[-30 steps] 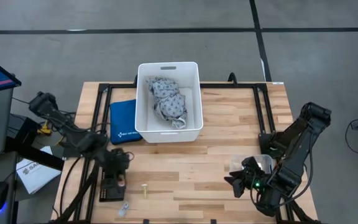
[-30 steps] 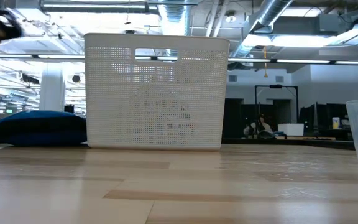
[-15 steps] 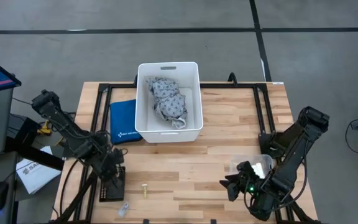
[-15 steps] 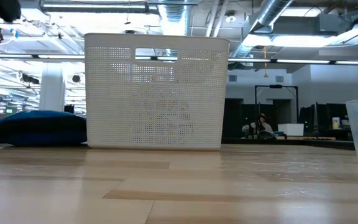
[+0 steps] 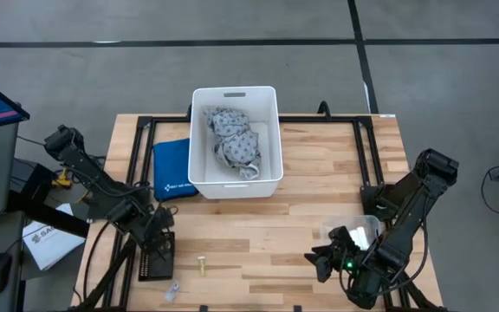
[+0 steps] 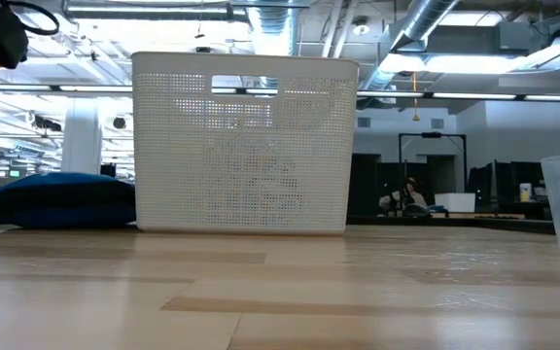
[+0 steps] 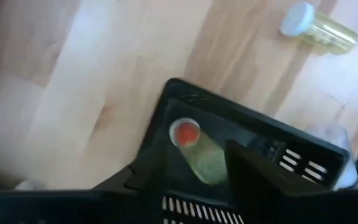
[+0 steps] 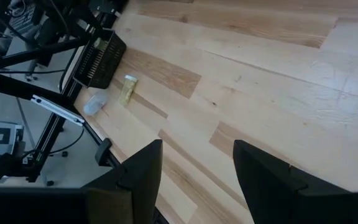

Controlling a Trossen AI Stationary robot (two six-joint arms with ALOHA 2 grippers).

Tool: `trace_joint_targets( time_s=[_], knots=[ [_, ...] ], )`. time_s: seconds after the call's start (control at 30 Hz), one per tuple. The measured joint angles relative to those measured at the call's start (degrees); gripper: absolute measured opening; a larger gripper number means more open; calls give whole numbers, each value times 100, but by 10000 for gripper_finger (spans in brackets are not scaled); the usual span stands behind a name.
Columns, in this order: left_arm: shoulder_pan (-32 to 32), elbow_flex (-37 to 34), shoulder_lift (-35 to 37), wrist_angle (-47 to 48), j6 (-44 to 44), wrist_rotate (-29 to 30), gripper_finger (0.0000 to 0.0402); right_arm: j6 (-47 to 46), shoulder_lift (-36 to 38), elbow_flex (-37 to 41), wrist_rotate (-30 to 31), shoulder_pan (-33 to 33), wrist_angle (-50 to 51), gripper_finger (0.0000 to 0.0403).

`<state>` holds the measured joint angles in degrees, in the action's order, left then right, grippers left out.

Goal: Pick & Place Medicine items
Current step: Put the top yellow pill bottle into the black bin, then put the yellow pill bottle into the black bin

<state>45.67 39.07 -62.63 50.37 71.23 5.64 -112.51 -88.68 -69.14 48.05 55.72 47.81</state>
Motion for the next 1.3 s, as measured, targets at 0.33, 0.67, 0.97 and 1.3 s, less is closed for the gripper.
trace_joint_targets(
  time_s=[0.33, 0.67, 0.97, 1.3],
  knots=[
    [24, 63, 129, -988, -876, -146, 230, 2, 0, 0, 0, 6, -29, 193],
    [24, 74, 170, -3254, -3516, 64, 228, 46, 0, 0, 0, 9, -49, 193],
    [22, 246, -726, -3550, -5557, 13, 237, 46, 0, 0, 0, 17, -55, 193],
    [22, 1348, -2425, -2748, -7665, 12, 218, 0, 2, 0, -2, 13, -76, 193]
  ],
)
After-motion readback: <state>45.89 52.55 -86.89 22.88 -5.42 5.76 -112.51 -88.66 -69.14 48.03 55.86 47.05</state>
